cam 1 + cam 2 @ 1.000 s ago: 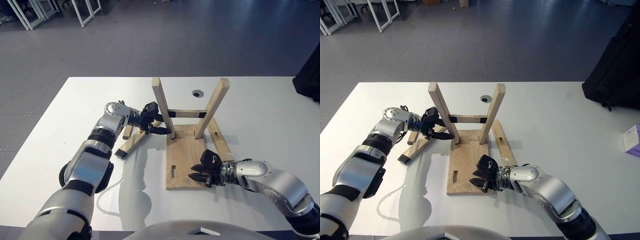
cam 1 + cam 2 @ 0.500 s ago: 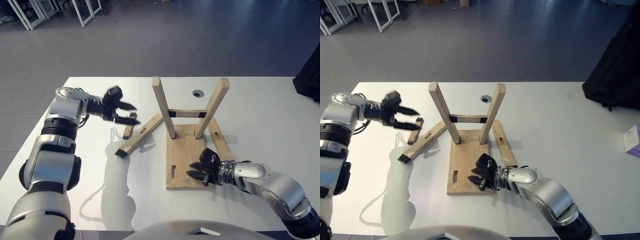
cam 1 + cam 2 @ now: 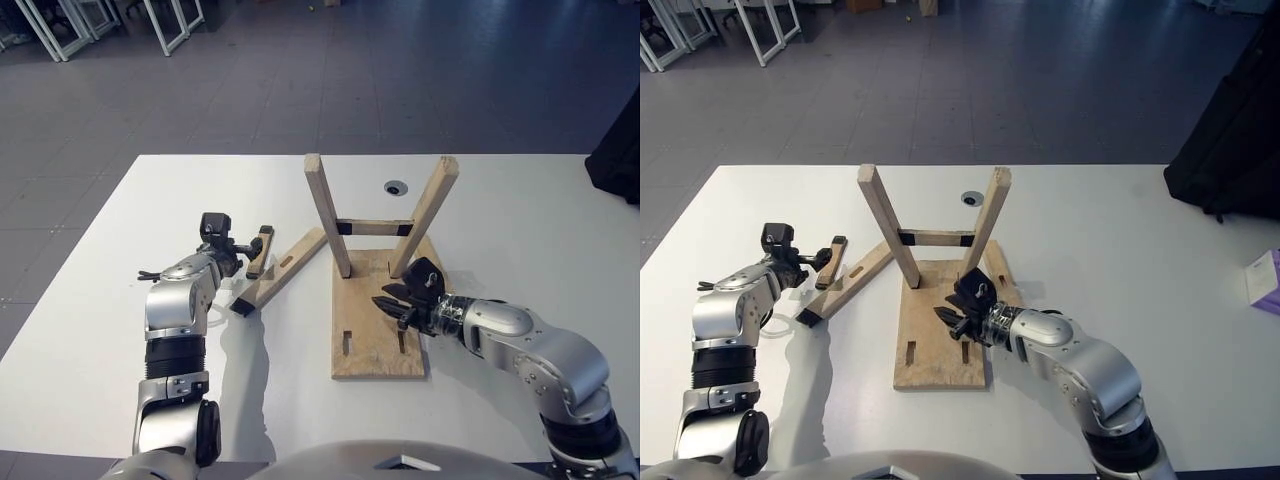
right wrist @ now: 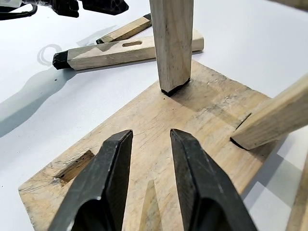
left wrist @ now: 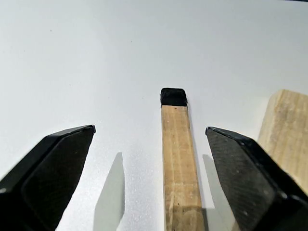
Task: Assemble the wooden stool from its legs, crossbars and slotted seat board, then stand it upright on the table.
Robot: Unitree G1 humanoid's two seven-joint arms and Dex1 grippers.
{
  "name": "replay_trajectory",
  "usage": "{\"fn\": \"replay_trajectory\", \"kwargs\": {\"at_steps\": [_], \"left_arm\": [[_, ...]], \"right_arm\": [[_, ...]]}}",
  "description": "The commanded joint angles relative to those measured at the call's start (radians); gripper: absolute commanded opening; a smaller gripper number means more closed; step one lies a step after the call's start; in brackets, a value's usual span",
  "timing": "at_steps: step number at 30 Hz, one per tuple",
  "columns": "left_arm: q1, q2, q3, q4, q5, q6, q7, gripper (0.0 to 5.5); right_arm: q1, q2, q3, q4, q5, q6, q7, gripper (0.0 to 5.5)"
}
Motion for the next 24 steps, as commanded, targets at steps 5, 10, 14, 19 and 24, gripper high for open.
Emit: {"fn": "replay_trajectory", "kwargs": {"at_steps": [5,10,14,19,24], "left_arm": [[-0.022,0.051,-0.091,0.163,0.011,-0.055,-0.073,4.25],[-0.039,0.073,-0.090,0.246,0.003,-0.062,-0.080,3.76],[0.004,0.077,-0.092,0.207,-0.034,-0.005,-0.119,2.97],[0.099,0.082,-0.104,0.156,-0.075,0.013,-0.173,2.16],[0.107,0.084,-0.070,0.202,-0.087,0.005,-0.149,1.35]], "right_arm": [[-0.011,0.027,0.005,-0.017,0.013,0.028,-0.018,1.41],[-0.017,0.035,0.004,-0.014,0.008,0.027,-0.023,1.41],[-0.016,0.048,0.005,-0.015,0.002,0.026,-0.034,1.41],[-0.016,0.065,0.003,-0.017,-0.002,0.027,-0.054,1.41],[-0.044,0.093,-0.027,-0.012,0.001,0.036,-0.077,1.41]]}}
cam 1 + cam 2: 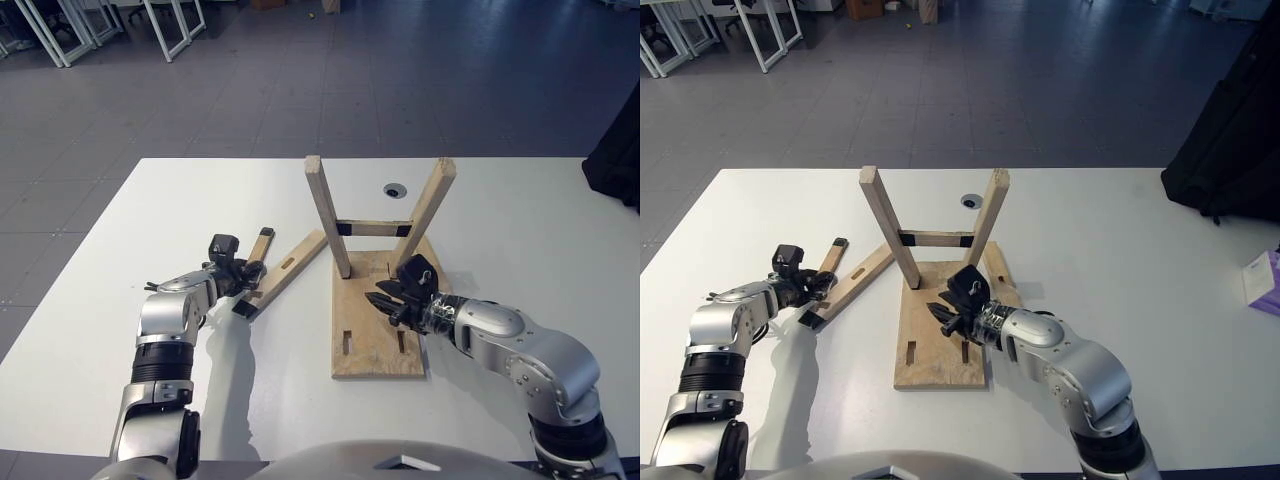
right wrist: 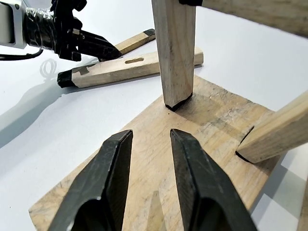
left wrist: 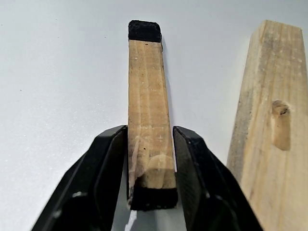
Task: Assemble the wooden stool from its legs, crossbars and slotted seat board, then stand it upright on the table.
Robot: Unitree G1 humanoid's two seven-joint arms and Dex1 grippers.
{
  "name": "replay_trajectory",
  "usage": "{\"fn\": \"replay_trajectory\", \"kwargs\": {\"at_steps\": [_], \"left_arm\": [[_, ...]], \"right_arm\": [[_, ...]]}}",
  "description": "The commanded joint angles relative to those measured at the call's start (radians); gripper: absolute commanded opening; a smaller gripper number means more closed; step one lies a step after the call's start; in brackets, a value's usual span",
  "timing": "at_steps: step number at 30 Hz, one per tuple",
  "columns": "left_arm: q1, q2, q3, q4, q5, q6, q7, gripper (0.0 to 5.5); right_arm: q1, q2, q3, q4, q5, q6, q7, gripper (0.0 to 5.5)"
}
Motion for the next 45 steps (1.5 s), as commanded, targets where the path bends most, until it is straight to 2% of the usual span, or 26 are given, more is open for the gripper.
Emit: {"fn": "replay_trajectory", "kwargs": {"at_steps": [1,6,8,11,13,15,17,21,24,27,40,45], "left_arm": [[0.059,-0.013,0.000,0.077,-0.001,0.046,0.021,1.33],[0.093,-0.033,0.000,0.051,-0.001,-0.081,0.036,1.33],[0.115,-0.067,0.048,-0.050,-0.002,-0.152,0.115,1.33],[0.077,-0.170,0.175,-0.324,-0.040,-0.221,0.316,1.32],[0.019,-0.203,0.171,-0.508,-0.051,-0.277,0.366,1.32],[-0.028,-0.217,0.146,-0.638,-0.088,-0.306,0.358,1.32],[-0.073,-0.214,0.102,-0.733,-0.136,-0.300,0.322,1.32],[-0.106,-0.201,-0.018,-0.790,-0.182,-0.281,0.246,1.32],[-0.070,-0.210,-0.111,-0.790,-0.189,-0.289,0.195,1.32],[-0.055,-0.213,-0.172,-0.766,-0.180,-0.314,0.154,1.32],[-0.028,-0.196,-0.227,-0.783,-0.184,-0.312,0.115,1.32],[-0.020,-0.187,-0.243,-0.784,-0.181,-0.307,0.097,1.32]], "right_arm": [[-0.039,0.017,-0.031,-0.002,0.005,0.026,-0.020,1.41],[-0.052,0.031,-0.046,0.009,-0.003,0.028,-0.041,1.41],[-0.065,0.035,-0.064,0.017,0.004,0.034,-0.041,1.41],[-0.126,0.030,-0.095,0.048,0.006,0.027,-0.032,1.41],[-0.218,0.069,-0.155,0.082,0.036,0.043,-0.030,1.81],[-0.325,0.129,-0.231,0.122,0.085,0.060,-0.034,2.27],[-0.477,0.219,-0.372,0.178,0.171,0.085,-0.067,2.61],[-0.748,0.366,-0.657,0.328,0.397,0.120,-0.197,2.66],[-0.805,0.415,-0.736,0.390,0.518,0.154,-0.282,2.66],[-0.803,0.429,-0.748,0.424,0.585,0.163,-0.346,2.66],[-0.797,0.358,-0.696,0.521,0.676,0.076,-0.425,2.66],[-0.775,0.347,-0.695,0.531,0.768,0.070,-0.484,1.74]]}}
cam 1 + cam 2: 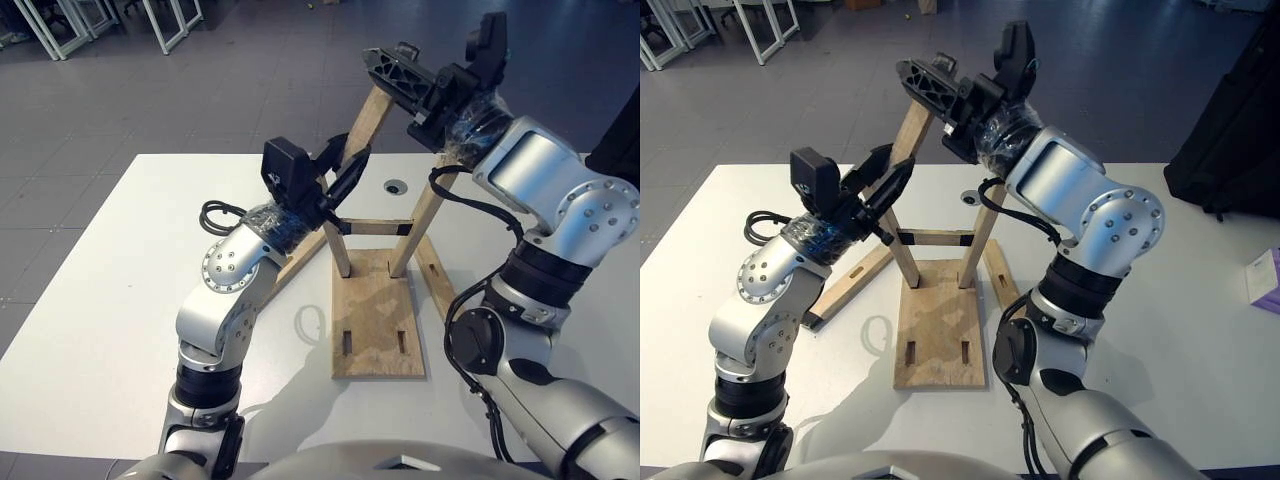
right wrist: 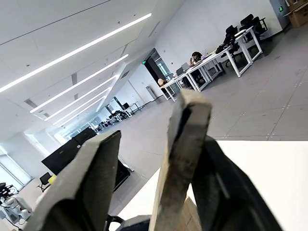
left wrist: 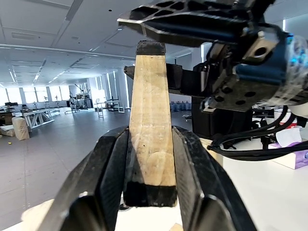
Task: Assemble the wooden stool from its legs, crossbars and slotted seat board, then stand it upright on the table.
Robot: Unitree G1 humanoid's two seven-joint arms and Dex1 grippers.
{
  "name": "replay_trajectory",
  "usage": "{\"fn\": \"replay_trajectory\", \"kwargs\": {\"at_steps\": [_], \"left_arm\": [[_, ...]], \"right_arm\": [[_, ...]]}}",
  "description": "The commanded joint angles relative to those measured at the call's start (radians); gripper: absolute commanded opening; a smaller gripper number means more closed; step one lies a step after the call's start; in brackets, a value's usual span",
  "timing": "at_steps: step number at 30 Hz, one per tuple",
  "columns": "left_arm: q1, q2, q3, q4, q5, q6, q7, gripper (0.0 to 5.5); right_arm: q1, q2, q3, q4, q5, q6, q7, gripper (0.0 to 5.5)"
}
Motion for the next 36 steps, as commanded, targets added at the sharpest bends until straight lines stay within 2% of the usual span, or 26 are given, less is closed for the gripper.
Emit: {"fn": "replay_trajectory", "kwargs": {"at_steps": [1,8,12,13,19,23,24,28,31,33,36], "left_arm": [[0.013,0.022,-0.009,-0.013,0.001,0.010,-0.019,1.32],[0.008,0.048,0.001,-0.019,-0.003,0.019,-0.038,1.32],[0.000,0.060,0.012,-0.036,-0.009,0.037,-0.041,1.32],[-0.002,0.060,0.014,-0.038,-0.013,0.043,-0.043,1.69],[0.006,0.061,0.021,-0.032,-0.045,0.057,-0.051,2.67],[0.032,0.055,0.049,-0.042,-0.046,0.062,-0.017,3.25],[0.038,0.031,0.083,-0.056,-0.058,0.070,0.029,3.46],[0.018,-0.086,0.301,-0.091,-0.163,0.080,0.266,3.50],[0.055,-0.111,0.434,-0.035,-0.129,0.065,0.413,3.50],[0.134,-0.128,0.439,0.041,-0.105,0.056,0.419,3.50],[0.199,-0.149,0.404,0.099,-0.073,0.049,0.421,3.50]], "right_arm": [[0.007,-0.017,0.004,0.011,0.091,0.000,-0.062,1.54],[0.037,-0.121,0.045,0.031,0.149,0.001,-0.109,0.42],[0.059,-0.205,0.094,0.037,0.113,0.004,-0.091,0.41],[0.062,-0.218,0.099,0.038,0.113,-0.001,-0.090,0.41],[0.038,-0.248,0.083,0.061,0.159,-0.061,-0.120,0.41],[-0.031,-0.347,-0.011,0.082,0.185,-0.151,-0.168,0.41],[-0.026,-0.389,-0.044,0.078,0.167,-0.178,-0.181,0.41],[0.089,-0.527,-0.103,0.021,0.056,-0.239,-0.204,0.41],[0.358,-0.485,-0.010,-0.138,-0.054,-0.275,-0.153,0.41],[0.558,-0.440,0.137,-0.241,-0.152,-0.318,-0.084,0.41],[0.673,-0.401,0.247,-0.266,-0.247,-0.377,-0.018,0.41]]}}
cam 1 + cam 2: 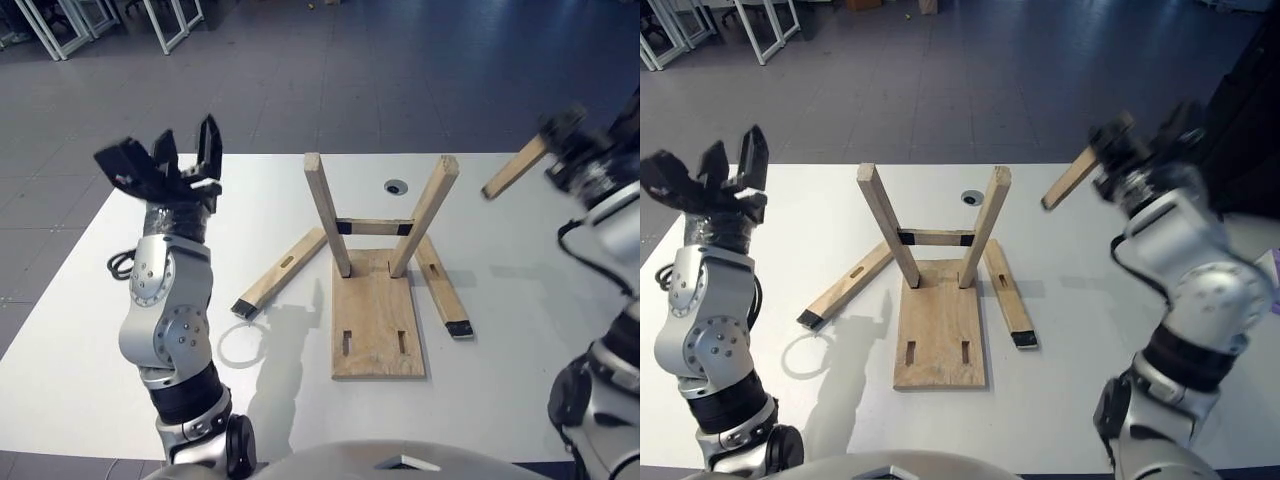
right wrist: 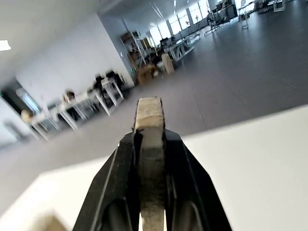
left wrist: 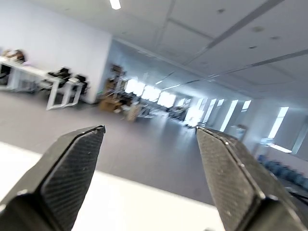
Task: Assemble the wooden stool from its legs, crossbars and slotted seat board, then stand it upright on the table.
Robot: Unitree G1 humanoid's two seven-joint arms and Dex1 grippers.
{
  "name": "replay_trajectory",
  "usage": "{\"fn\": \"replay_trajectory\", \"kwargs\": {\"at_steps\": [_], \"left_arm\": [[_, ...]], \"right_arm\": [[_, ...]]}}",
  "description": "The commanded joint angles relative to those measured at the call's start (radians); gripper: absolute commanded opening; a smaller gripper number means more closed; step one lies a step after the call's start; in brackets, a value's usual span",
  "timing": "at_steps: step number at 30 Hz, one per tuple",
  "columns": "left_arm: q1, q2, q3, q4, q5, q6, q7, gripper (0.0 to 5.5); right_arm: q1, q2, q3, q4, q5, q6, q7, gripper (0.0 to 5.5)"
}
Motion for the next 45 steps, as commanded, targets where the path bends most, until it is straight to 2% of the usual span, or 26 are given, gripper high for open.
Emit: {"fn": "replay_trajectory", "kwargs": {"at_steps": [1,7,16,25,35,45], "left_arm": [[0.072,-0.024,-0.047,0.069,0.051,0.005,0.018,3.50],[0.071,-0.031,-0.072,0.099,0.075,0.006,0.026,3.50],[0.030,-0.008,-0.073,0.152,0.082,0.000,0.005,3.50],[0.018,-0.007,-0.081,0.172,0.086,0.002,-0.008,3.50],[0.016,-0.017,-0.086,0.178,0.079,0.013,-0.001,3.50],[0.002,-0.009,-0.076,0.175,0.066,0.040,0.002,3.50]], "right_arm": [[0.110,0.043,0.116,-0.012,-0.114,-0.067,0.076,0.41],[0.145,0.085,0.188,0.068,-0.252,-0.152,0.156,0.41],[0.167,0.155,0.196,0.232,-0.406,-0.295,0.232,0.41],[0.172,0.169,0.236,0.269,-0.526,-0.359,0.279,0.41],[0.122,0.212,0.216,0.371,-0.582,-0.421,0.281,0.41],[0.061,0.234,0.176,0.342,-0.569,-0.392,0.261,0.41]]}}
